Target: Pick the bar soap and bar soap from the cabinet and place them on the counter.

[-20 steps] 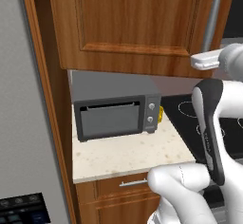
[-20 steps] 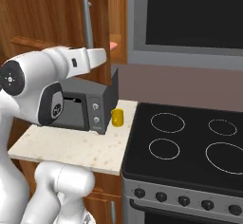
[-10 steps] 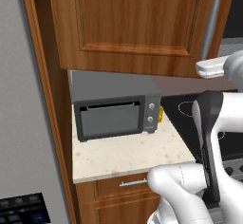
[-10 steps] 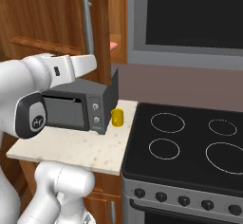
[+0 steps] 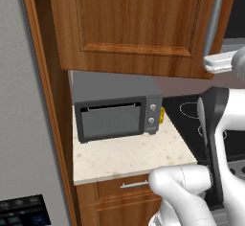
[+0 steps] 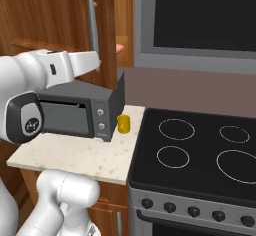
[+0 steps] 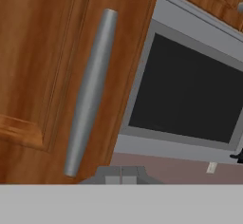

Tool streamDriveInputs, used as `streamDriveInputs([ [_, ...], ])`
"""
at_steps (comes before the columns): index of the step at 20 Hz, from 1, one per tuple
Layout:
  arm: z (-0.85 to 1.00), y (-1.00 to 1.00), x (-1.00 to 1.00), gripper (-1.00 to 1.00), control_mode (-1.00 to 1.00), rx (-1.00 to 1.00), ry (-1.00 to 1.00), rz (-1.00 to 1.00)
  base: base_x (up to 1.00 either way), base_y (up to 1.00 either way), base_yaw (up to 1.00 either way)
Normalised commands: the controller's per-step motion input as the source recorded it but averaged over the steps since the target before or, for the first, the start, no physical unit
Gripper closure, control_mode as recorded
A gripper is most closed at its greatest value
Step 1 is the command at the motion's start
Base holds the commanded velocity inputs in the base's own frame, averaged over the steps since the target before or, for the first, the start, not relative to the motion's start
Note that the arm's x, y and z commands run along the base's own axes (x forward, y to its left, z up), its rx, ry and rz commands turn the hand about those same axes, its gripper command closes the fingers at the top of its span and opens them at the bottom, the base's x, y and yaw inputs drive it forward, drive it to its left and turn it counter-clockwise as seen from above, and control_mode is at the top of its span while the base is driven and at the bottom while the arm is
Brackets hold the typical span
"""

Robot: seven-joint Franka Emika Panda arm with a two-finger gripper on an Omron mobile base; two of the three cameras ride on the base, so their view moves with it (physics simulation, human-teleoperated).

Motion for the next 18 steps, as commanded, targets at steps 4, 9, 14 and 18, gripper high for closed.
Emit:
streamDriveInputs([
  [4, 0.20, -0.28, -0.06, 1.00, -1.00, 0.00, 0.00, 0.00, 0.00, 0.00, 0.00],
  [9, 0.11, -0.32, -0.06, 1.00, -1.00, 0.00, 0.00, 0.05, 0.00, 0.00, 0.00],
  [14, 0.05, -0.38, -0.06, 1.00, -1.00, 0.00, 0.00, 0.11, 0.00, 0.00, 0.00],
  [18, 0.01, -0.42, -0.04, 1.00, -1.00, 0.00, -0.02, 0.15, 0.00, 0.00, 0.00],
])
